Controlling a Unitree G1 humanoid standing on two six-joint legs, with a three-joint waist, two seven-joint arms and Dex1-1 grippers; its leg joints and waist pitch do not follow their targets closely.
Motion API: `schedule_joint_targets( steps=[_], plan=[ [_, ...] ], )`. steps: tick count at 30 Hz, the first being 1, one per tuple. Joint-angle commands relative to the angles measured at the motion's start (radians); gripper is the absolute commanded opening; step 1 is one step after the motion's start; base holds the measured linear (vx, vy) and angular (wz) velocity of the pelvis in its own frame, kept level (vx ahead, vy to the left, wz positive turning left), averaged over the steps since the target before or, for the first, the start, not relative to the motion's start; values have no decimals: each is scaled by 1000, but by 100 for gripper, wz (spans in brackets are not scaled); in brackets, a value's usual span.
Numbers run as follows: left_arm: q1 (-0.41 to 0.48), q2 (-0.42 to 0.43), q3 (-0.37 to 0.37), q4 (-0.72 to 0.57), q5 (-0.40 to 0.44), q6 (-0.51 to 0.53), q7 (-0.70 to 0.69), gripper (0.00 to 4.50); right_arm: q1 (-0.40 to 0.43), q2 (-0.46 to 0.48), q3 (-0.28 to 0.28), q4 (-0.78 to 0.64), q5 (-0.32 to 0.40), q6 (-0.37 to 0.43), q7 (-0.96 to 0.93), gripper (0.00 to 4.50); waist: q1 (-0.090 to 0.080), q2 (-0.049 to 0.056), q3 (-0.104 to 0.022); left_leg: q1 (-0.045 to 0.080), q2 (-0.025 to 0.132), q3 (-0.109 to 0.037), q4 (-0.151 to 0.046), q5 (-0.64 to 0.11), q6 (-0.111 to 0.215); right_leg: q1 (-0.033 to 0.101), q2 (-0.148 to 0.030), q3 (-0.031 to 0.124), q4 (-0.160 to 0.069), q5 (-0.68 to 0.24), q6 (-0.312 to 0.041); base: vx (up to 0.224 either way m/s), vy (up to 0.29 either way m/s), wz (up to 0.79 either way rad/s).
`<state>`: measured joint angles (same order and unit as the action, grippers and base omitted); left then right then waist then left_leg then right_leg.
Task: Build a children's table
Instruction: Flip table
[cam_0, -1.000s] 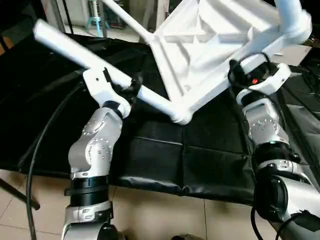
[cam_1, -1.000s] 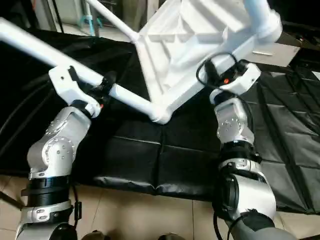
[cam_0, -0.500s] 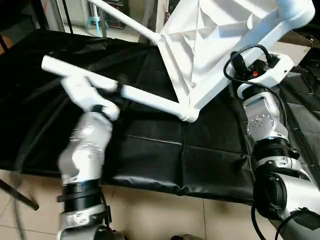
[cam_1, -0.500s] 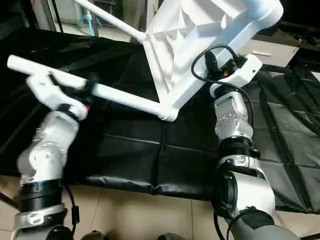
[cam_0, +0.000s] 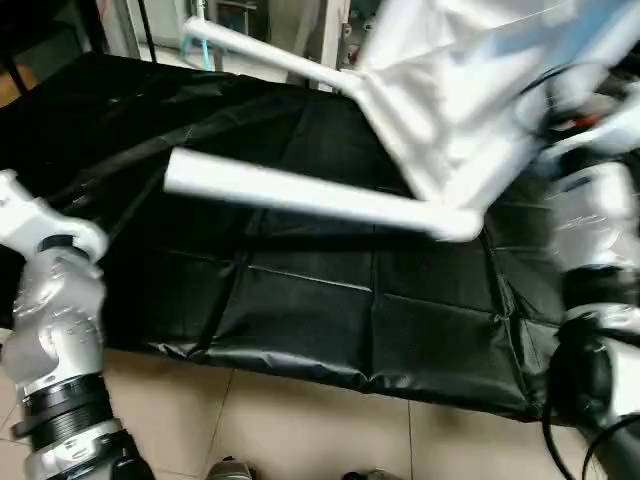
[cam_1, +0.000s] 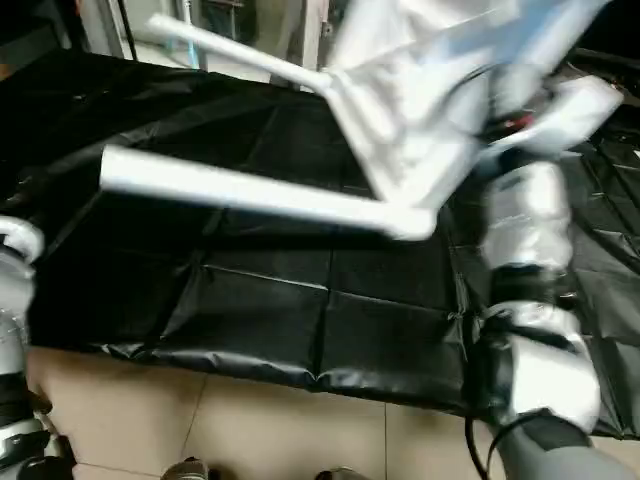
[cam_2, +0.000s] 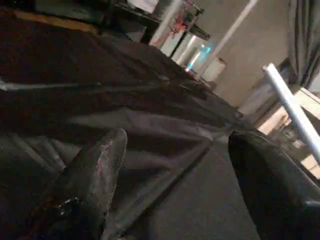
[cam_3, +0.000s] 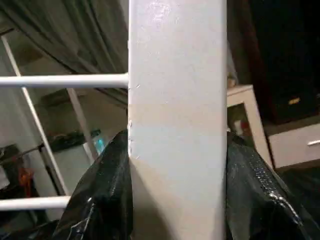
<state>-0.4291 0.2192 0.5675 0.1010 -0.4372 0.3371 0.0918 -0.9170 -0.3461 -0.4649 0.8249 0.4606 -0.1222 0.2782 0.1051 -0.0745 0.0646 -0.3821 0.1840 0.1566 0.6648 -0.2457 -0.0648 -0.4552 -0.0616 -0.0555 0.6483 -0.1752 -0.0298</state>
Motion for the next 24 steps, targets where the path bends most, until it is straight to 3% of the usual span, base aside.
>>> schedule_joint_targets(
  steps=[1,4,8,11,12,15,19,24],
  plan=[
    [-8,0,-33,1,8,-8,-8,370,-50,-31,-4,-79,-7,-59,-9,191,-8,-3,-90,15,25,8,-64,153,161,77,-58,35,-39,9,-245,0,0,0],
    [-6,-4,-72,-11,35,-23,-38,370,-40,-31,13,-101,-25,-63,-32,190,-15,-6,-89,15,28,11,-67,116,134,76,-59,34,-44,-25,-230,0,0,0],
    [-1,14,-152,-37,73,-55,-100,370,-4,-2,31,-166,-39,-46,-39,189,-17,-5,-90,14,29,10,-68,126,127,77,-59,34,-42,-8,-211,0,0,0],
    [1,45,-234,-71,115,-95,-173,370,54,24,86,-229,-87,-36,-40,189,-18,-3,-92,14,30,9,-66,168,131,77,-59,33,-36,32,-214,0,0,0],
    [1,45,-234,-71,115,-95,-173,370,54,24,86,-229,-87,-36,-40,189,-18,-5,-90,13,30,9,-67,168,132,76,-59,33,-38,27,-213,0,0,0],
    [-1,105,-329,-105,184,-127,-246,370,121,61,149,-293,-144,-30,-48,189,-23,-1,-88,12,32,8,-71,145,116,78,-60,35,-40,-5,-203,0,0,0],
    [-22,122,-334,-120,204,-134,-246,370,169,78,188,-335,-186,-33,-71,189,-30,3,-85,15,32,10,-79,80,62,78,-59,36,-47,-39,-195,0,0,0],
    [-20,156,-373,-176,172,-104,-336,370,243,98,217,-380,-252,-35,-126,189,-29,6,-83,17,32,10,-85,34,20,78,-58,37,-48,-48,-181,0,0,0]
  ],
)
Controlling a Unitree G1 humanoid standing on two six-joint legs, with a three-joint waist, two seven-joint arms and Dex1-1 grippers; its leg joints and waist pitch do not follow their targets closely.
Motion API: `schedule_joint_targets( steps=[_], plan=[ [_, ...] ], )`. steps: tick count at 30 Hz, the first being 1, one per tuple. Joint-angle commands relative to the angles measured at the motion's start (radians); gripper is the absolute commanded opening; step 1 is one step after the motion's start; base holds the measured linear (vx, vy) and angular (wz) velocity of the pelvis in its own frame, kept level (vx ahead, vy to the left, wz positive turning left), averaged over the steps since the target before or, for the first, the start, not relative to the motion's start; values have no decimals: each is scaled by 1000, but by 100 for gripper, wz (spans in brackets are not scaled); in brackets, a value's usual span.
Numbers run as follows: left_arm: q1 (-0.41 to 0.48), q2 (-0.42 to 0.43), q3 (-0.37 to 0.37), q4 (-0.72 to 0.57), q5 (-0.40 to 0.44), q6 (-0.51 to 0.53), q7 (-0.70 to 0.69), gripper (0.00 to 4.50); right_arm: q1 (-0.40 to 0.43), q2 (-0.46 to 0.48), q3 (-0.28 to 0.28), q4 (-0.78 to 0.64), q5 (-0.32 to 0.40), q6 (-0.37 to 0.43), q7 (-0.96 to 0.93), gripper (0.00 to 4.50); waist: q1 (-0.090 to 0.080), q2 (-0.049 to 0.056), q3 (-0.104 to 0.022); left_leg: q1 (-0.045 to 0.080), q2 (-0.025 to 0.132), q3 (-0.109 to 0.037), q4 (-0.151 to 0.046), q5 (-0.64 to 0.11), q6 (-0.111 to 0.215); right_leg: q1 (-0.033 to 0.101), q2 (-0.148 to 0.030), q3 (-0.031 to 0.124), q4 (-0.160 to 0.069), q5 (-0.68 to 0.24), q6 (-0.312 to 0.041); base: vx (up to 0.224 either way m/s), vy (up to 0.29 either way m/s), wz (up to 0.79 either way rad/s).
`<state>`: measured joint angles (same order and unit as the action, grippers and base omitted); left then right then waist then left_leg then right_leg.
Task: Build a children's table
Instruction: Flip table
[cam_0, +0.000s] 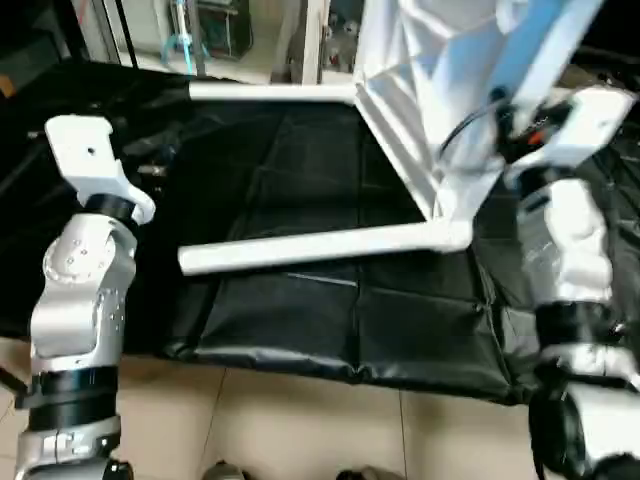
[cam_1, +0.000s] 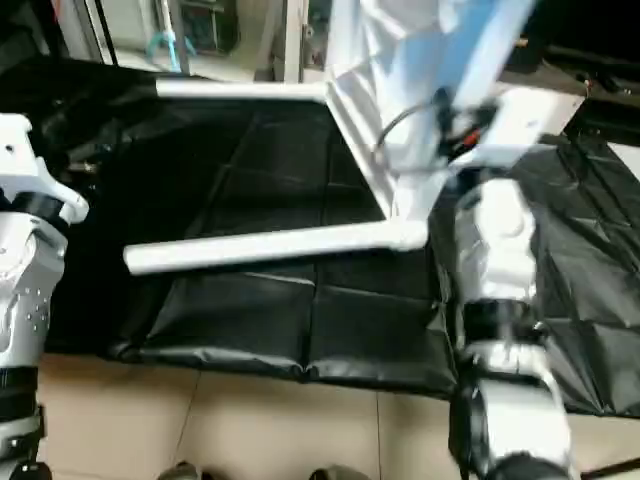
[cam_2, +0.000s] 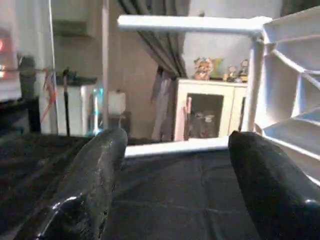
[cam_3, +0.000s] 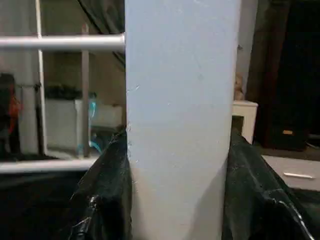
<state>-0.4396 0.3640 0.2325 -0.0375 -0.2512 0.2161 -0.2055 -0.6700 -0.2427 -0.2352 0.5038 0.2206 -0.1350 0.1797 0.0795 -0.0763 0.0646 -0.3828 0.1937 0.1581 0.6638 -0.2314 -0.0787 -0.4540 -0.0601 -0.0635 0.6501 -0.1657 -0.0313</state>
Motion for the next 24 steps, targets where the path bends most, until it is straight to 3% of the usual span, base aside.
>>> schedule_joint_targets(
  steps=[1,6,7,9,10,12,14,16,24],
  plan=[
    [5,27,-71,-64,-18,33,-81,370,14,0,-5,-63,-30,-25,-42,189,-3,9,-81,20,22,10,-86,-3,25,74,-59,45,-52,-74,-173,0,0,0],
    [34,38,-174,-154,-50,92,-187,370,87,19,30,-81,-120,-30,-126,188,2,7,-76,21,22,11,-94,-65,-18,72,-59,48,-59,-142,-139,0,0,0],
    [34,38,-174,-154,-50,92,-187,370,87,19,30,-81,-120,-30,-126,187,2,6,-76,17,20,10,-95,-71,-28,74,-60,48,-61,-159,-127,0,0,0],
    [33,32,-197,-181,-64,108,-211,370,132,27,42,-139,-192,-6,-215,186,2,8,-74,17,18,10,-97,-92,-40,74,-58,49,-68,-190,-102,0,0,0],
    [32,32,-199,-185,-66,111,-215,370,140,28,47,-154,-207,-1,-229,186,3,7,-74,24,17,12,-98,-104,-46,68,-55,50,-71,-199,-92,0,0,0],
    [31,32,-199,-185,-67,112,-219,370,146,28,51,-167,-220,0,-241,186,2,5,-73,22,15,11,-103,-128,-48,73,-55,50,-74,-228,-79,0,0,0],
    [30,40,-201,-190,-70,120,-228,370,162,35,54,-206,-254,0,-276,185,0,5,-67,29,14,11,-107,-192,-51,69,-55,48,-92,-342,-44,0,0,0],
    [32,42,-205,-197,-72,127,-233,370,176,33,55,-235,-289,-2,-310,183,2,4,-70,27,13,10,-108,-171,-53,70,-55,50,-91,-338,-30,0,0,0],
    [58,30,-225,-228,-78,158,-241,370,256,49,53,-351,-345,49,-406,179,-1,1,-73,16,15,7,-110,-123,-55,78,-53,49,-79,-258,-27,0,0,0]
  ],
)
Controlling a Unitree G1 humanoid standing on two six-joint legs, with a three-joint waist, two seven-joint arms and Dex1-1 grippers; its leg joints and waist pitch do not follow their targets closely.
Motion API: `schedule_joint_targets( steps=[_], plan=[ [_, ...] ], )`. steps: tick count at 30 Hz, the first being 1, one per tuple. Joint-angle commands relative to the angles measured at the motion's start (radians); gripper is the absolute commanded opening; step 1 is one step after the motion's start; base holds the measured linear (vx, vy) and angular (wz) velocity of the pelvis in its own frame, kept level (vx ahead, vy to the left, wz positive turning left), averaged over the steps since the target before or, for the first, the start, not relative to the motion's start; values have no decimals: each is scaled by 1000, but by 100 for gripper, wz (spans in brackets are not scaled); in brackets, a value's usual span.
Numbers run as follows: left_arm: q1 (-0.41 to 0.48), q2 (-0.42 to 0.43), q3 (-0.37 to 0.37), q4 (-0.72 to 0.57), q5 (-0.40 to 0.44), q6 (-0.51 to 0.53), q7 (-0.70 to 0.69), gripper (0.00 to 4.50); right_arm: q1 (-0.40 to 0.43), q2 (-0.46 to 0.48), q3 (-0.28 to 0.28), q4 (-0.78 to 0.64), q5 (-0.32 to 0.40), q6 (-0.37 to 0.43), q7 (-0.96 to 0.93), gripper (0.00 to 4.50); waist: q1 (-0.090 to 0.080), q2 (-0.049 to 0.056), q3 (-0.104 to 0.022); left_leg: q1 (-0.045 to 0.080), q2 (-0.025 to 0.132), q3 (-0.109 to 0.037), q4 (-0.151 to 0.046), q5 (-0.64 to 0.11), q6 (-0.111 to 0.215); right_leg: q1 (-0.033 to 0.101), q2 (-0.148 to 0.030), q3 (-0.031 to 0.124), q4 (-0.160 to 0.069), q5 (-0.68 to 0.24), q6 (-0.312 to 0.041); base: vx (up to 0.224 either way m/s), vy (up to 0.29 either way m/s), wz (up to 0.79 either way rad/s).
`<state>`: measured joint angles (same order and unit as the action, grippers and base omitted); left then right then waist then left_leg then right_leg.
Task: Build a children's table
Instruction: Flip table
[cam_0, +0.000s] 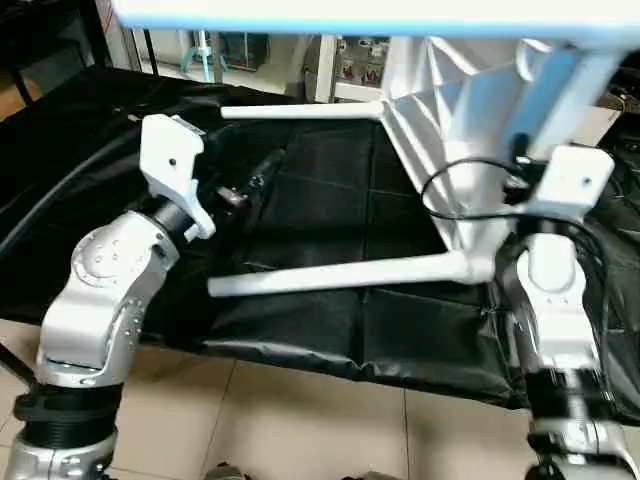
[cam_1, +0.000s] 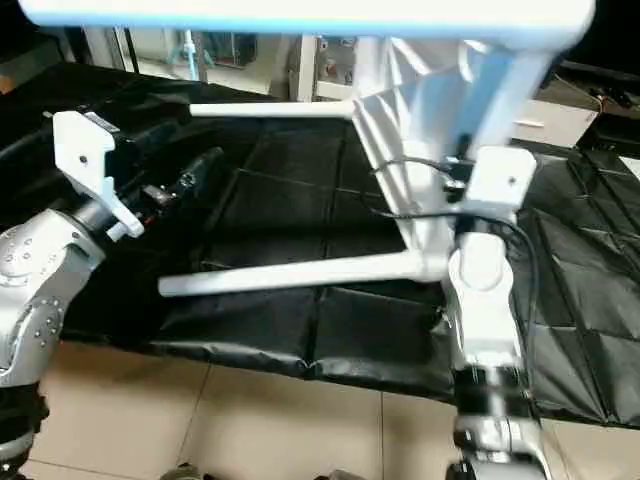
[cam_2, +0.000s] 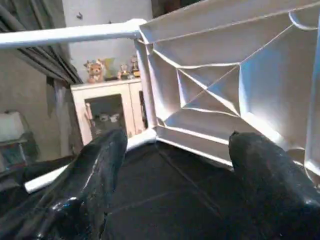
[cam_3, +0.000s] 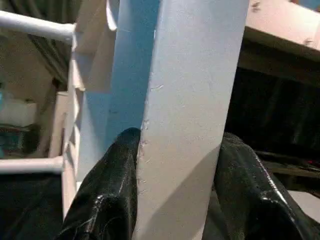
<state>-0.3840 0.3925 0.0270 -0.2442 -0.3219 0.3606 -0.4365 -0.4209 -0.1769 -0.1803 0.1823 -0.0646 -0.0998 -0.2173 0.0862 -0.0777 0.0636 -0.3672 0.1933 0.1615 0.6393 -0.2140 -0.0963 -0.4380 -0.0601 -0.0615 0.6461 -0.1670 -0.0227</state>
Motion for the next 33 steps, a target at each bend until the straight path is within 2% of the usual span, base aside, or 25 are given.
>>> schedule_joint_targets(
  steps=[1,6,9,10,12,13,15,16,17,18,19,20,22,24,25,26,27,28,30,31,33],
  plan=[
    [6,3,-19,-25,-9,18,-14,370,14,-11,2,-42,-68,24,-19,177,-9,2,-71,1,15,4,-86,-145,-37,61,-51,46,-77,-266,-33,0,0,0],
    [11,3,-26,-43,-11,32,-18,370,21,-5,13,-54,-68,43,-29,171,-12,0,-70,3,15,5,-86,-150,-34,60,-52,48,-77,-271,-36,0,0,0],
    [28,-1,-52,-80,-25,57,-38,370,22,11,47,-31,6,51,58,170,-14,1,-66,3,17,4,-87,-179,-32,57,-54,47,-83,-316,-29,0,0,0],
    [31,-3,-54,-84,-28,60,-39,370,24,11,57,-30,21,51,87,225,-16,-3,-67,3,17,3,-87,-191,-29,57,-55,47,-84,-341,-22,0,0,0],
    [36,-3,-64,-94,-32,70,-47,370,31,21,61,-44,56,36,125,238,-22,-3,-67,1,16,2,-87,-197,-27,57,-54,46,-86,-353,-15,0,0,0],
    [42,1,-74,-105,-33,79,-56,397,39,27,69,-58,84,30,161,243,-27,-8,-67,-2,16,1,-87,-203,-23,59,-55,46,-89,-366,-8,0,0,0],
    [48,7,-90,-127,-38,94,-70,404,52,35,65,-78,130,22,194,257,-36,-9,-68,-7,19,-3,-90,-209,-23,60,-58,45,-90,-378,-1,0,0,0],
    [49,8,-91,-131,-39,96,-72,410,54,36,64,-81,136,21,196,281,-40,-14,-69,-5,19,-4,-89,-215,-22,57,-56,44,-91,-384,-1,0,0,0],
    [55,19,-102,-148,-44,105,-89,410,64,35,64,-92,147,16,206,281,-45,-16,-69,-6,17,-3,-88,-213,-23,57,-54,44,-92,-384,-4,0,0,0],
    [59,29,-112,-163,-49,112,-106,439,74,33,63,-103,158,10,216,287,-45,-20,-70,-5,17,-3,-88,-212,-20,58,-56,45,-92,-386,-3,0,0,0],
    [67,52,-135,-199,-64,128,-142,439,97,28,61,-128,172,-10,234,287,-46,-18,-68,-7,19,-4,-88,-210,-17,58,-57,46,-91,-391,-5,0,0,0],
    [67,52,-135,-199,-64,128,-142,449,97,28,61,-128,172,-10,234,306,-42,-16,-68,-3,20,-3,-88,-209,-17,55,-57,47,-92,-392,-3,0,0,0],
    [63,61,-148,-230,-84,150,-159,449,120,20,56,-150,178,-26,245,325,-42,-13,-67,-2,21,-3,-89,-202,-22,54,-54,46,-89,-359,-19,0,0,0],
    [51,62,-158,-257,-95,168,-162,450,152,17,48,-176,196,-36,273,330,-41,-14,-67,-1,22,-2,-90,-213,-23,54,-53,46,-89,-350,-22,0,0,0],
    [41,58,-161,-270,-100,178,-158,450,179,16,43,-200,214,-40,297,354,-41,-13,-66,-2,21,-3,-92,-218,-24,56,-52,46,-88,-354,-24,0,0,0],
    [41,55,-158,-273,-100,176,-154,450,202,16,41,-219,226,-44,309,354,-38,-9,-67,-1,21,-4,-91,-222,-25,57,-54,47,-89,-355,-21,0,0,0],
    [41,55,-158,-273,-100,176,-154,450,203,16,41,-220,226,-44,310,365,-39,-12,-66,-4,21,-3,-91,-224,-24,58,-53,47,-92,-358,-16,0,0,0],
    [55,47,-147,-272,-96,169,-140,450,243,18,42,-251,239,-50,325,373,-38,-5,-64,-4,20,-5,-93,-236,-25,58,-53,46,-93,-377,-10,0,0,0],
    [89,37,-130,-271,-79,157,-108,450,298,17,52,-294,256,-51,347,373,-38,-9,-64,-6,19,-5,-92,-249,-24,58,-52,46,-100,-409,7,0,0,0],
    [119,26,-114,-276,-70,146,-80,450,341,12,62,-331,260,-60,361,373,-36,-5,-64,-7,19,-7,-92,-257,-23,57,-54,46,-102,-421,15,0,0,0],
    [133,19,-105,-279,-71,139,-71,450,357,12,66,-347,270,-64,370,373,-37,0,-64,-6,19,-10,-95,-281,-21,56,-52,42,-106,-457,27,0,0,0]
  ],
)
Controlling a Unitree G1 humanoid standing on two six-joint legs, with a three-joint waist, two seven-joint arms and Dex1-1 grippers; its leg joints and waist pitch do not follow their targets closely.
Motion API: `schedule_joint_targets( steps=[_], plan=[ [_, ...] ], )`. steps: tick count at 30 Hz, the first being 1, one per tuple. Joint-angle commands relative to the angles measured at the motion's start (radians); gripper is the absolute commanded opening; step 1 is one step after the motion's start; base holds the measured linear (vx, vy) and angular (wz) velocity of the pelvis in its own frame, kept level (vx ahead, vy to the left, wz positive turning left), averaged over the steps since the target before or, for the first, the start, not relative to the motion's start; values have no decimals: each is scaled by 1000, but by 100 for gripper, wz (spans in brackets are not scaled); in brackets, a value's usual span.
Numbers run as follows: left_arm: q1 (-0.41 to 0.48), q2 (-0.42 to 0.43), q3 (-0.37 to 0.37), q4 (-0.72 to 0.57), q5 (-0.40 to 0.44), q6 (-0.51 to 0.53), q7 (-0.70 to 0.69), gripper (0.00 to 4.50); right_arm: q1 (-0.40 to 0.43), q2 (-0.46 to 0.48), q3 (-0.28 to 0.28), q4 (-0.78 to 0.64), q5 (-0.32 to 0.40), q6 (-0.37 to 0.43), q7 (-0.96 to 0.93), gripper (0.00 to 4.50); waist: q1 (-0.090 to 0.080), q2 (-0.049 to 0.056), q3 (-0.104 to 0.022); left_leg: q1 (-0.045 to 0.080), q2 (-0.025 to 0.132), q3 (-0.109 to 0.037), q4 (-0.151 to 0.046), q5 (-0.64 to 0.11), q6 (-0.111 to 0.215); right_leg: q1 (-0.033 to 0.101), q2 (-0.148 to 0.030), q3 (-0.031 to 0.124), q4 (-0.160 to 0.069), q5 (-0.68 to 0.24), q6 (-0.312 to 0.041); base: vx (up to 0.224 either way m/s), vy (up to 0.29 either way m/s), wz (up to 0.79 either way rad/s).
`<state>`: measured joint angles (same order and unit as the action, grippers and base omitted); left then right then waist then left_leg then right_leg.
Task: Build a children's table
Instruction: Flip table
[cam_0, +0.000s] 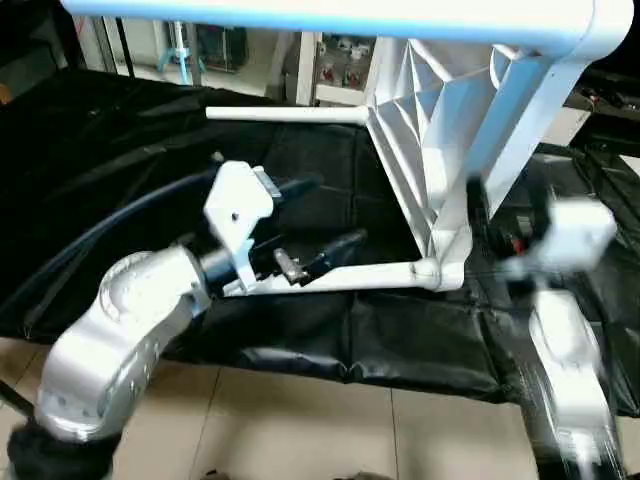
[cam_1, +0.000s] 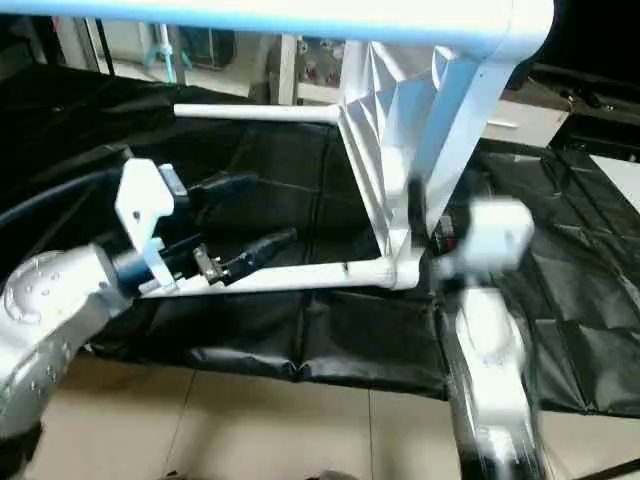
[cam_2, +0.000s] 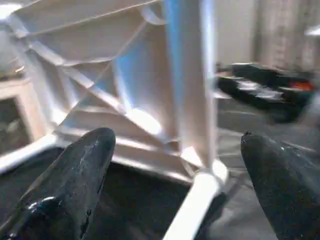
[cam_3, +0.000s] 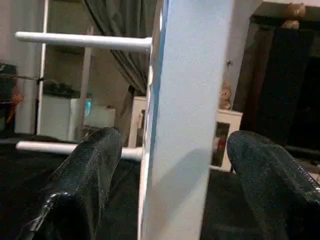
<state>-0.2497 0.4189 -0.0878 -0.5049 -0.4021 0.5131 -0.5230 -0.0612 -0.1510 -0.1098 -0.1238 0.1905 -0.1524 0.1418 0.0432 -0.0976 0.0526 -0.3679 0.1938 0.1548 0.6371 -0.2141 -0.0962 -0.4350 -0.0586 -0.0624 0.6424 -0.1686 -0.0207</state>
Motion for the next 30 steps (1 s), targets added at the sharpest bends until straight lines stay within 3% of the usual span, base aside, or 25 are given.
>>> schedule_joint_targets(
  steps=[1,4,7,8,9,10,11,12,13,15,17,18,19,22,23,24,25,26,27,28,29,30],
  plan=[
    [33,-18,24,-35,22,-25,43,450,38,-12,2,-83,35,-26,26,373,2,18,-53,-5,18,-5,-93,-295,-18,51,-53,41,-107,-470,27,0,0,0],
    [75,-9,13,-72,79,-80,61,450,112,-7,14,-153,80,-33,58,373,3,19,-48,-2,19,-8,-94,-335,-7,43,-54,38,-118,-533,46,0,0,0],
    [63,16,-10,-112,142,-106,73,450,181,-5,35,-197,117,-5,96,373,7,15,-51,-2,25,-14,-100,-323,5,48,-54,40,-114,-473,42,0,0,0],
    [52,20,-14,-125,148,-104,72,450,197,-5,42,-205,122,5,105,373,5,16,-46,-1,25,-14,-103,-340,5,46,-53,38,-117,-478,34,0,0,0],
    [0,51,-37,-131,187,-100,64,450,212,-8,60,-191,122,43,117,373,4,17,-44,1,25,-15,-104,-356,2,45,-53,37,-119,-498,33,0,0,0],
    [-40,66,-53,-127,215,-109,56,450,213,-8,70,-174,126,75,124,373,10,13,-43,11,23,-16,-101,-380,1,38,-52,36,-124,-541,44,0,0,0],
    [-78,79,-67,-124,230,-114,43,450,208,-10,83,-150,126,130,124,373,8,18,-44,15,22,-18,-101,-387,-4,35,-54,39,-122,-525,33,0,0,0],
    [-101,90,-80,-123,239,-109,31,450,196,-7,86,-127,127,174,114,373,7,15,-42,9,22,-21,-104,-386,-7,42,-54,37,-122,-522,32,0,0,0],
    [-121,105,-95,-120,256,-110,17,450,182,1,82,-106,139,206,103,373,7,15,-36,9,23,-25,-108,-419,-16,43,-58,31,-129,-575,37,0,0,0],
    [-164,142,-127,-100,334,-138,-4,450,132,15,68,-29,170,349,58,373,4,11,-36,9,20,-29,-106,-428,-29,46,-66,31,-132,-616,39,0,0,0],
    [-163,139,-124,-93,339,-143,0,450,111,17,62,-2,198,416,39,373,1,17,-46,4,23,-32,-108,-390,-42,56,-71,34,-123,-556,25,0,0,0],
    [-160,134,-119,-91,331,-140,2,450,101,18,58,9,216,447,35,373,1,17,-47,5,23,-30,-107,-378,-43,55,-70,36,-121,-527,17,0,0,0],
    [-149,118,-104,-87,317,-129,22,450,87,14,62,30,212,470,35,373,5,24,-49,7,24,-29,-106,-359,-42,53,-69,37,-115,-475,-3,0,0,0],
    [-74,30,-26,-57,251,-59,136,450,38,10,69,92,192,477,53,373,7,16,-52,-4,25,-23,-106,-306,-49,63,-71,38,-104,-381,-46,0,0,0],
    [-55,10,-12,-46,245,-48,162,450,29,11,68,101,195,480,59,373,9,17,-52,-2,24,-19,-102,-300,-45,61,-71,39,-103,-377,-50,0,0,0],
    [-13,-16,5,-16,252,-30,199,450,12,10,77,122,168,467,62,373,10,8,-50,-3,23,-18,-102,-296,-40,61,-70,40,-105,-387,-46,0,0,0],
    [13,-30,12,4,263,-22,220,450,2,8,84,134,146,459,63,373,12,13,-51,-4,22,-17,-101,-284,-38,61,-70,41,-105,-396,-42,0,0,0],
    [25,-24,7,24,300,-52,226,450,-9,3,94,141,131,454,69,373,20,4,-54,-3,20,-15,-98,-261,-27,60,-69,42,-106,-407,-24,0,0,0],
    [22,0,-19,35,352,-98,213,450,-19,-4,104,145,126,457,81,373,23,2,-56,-2,21,-15,-98,-242,-23,61,-69,43,-106,-396,-19,0,0,0],
    [22,0,-19,35,352,-98,213,450,-19,-4,104,145,126,457,81,373,31,-1,-61,-2,24,-16,-99,-199,-17,64,-68,42,-96,-348,-15,0,0,0],
    [7,20,-42,28,372,-119,191,450,-26,-3,108,146,133,474,77,373,37,1,-60,5,27,-15,-101,-163,-13,60,-66,42,-93,-273,-30,0,0,0],
    [-43,75,-97,3,416,-131,135,450,-38,-2,115,161,125,507,54,373,39,-10,-59,5,28,-14,-101,-151,-10,61,-65,41,-92,-252,-34,0,0,0]
  ],
)
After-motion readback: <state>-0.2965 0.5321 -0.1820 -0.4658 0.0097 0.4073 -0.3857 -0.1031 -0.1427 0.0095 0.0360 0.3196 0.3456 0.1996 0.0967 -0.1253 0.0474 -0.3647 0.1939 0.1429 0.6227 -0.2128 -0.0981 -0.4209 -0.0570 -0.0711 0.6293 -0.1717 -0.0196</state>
